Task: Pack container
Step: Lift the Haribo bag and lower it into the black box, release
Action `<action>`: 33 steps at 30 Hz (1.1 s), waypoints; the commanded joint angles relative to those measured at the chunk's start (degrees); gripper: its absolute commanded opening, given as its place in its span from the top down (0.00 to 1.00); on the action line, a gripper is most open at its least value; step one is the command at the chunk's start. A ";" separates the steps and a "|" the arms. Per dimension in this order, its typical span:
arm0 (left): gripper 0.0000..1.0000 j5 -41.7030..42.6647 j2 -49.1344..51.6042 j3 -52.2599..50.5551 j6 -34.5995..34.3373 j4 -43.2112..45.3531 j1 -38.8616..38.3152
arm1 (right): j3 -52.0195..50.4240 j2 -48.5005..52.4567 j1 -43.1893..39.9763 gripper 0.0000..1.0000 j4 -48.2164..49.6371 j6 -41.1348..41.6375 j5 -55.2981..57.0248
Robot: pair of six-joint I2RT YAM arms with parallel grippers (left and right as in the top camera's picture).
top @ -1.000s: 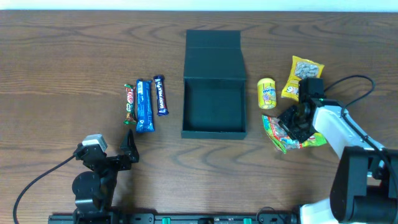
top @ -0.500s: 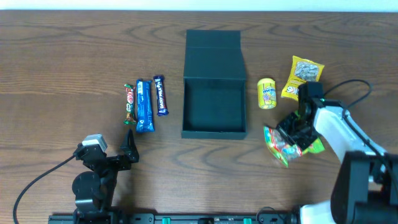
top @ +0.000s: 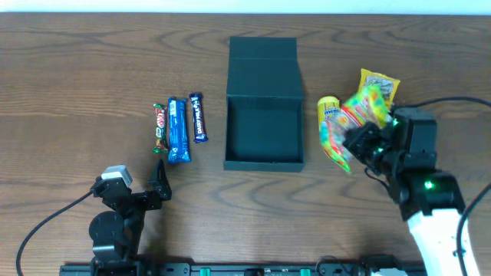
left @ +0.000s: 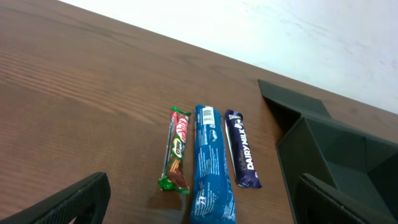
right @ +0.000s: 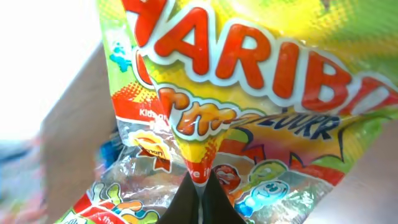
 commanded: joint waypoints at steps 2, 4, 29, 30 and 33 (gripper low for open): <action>0.05 -0.02 -0.31 -1.44 0.22 -0.44 0.35 | 0.57 1.36 8.35 0.98 7.80 -6.84 -6.27; 0.05 -0.04 -0.31 -1.44 0.22 -0.44 0.35 | 0.57 3.54 12.04 0.98 11.23 -9.84 -6.36; 0.05 -0.02 -0.31 -1.44 0.22 -0.44 0.35 | 7.17 30.91 25.59 0.01 20.46 -21.11 -3.85; 0.05 -0.02 -0.31 -1.44 0.22 -0.44 0.35 | 7.63 30.64 25.59 0.01 20.46 -21.14 -3.82; 0.05 -0.04 -0.31 -1.44 0.22 -0.44 0.35 | 9.46 29.81 25.62 0.01 20.46 -22.69 -3.82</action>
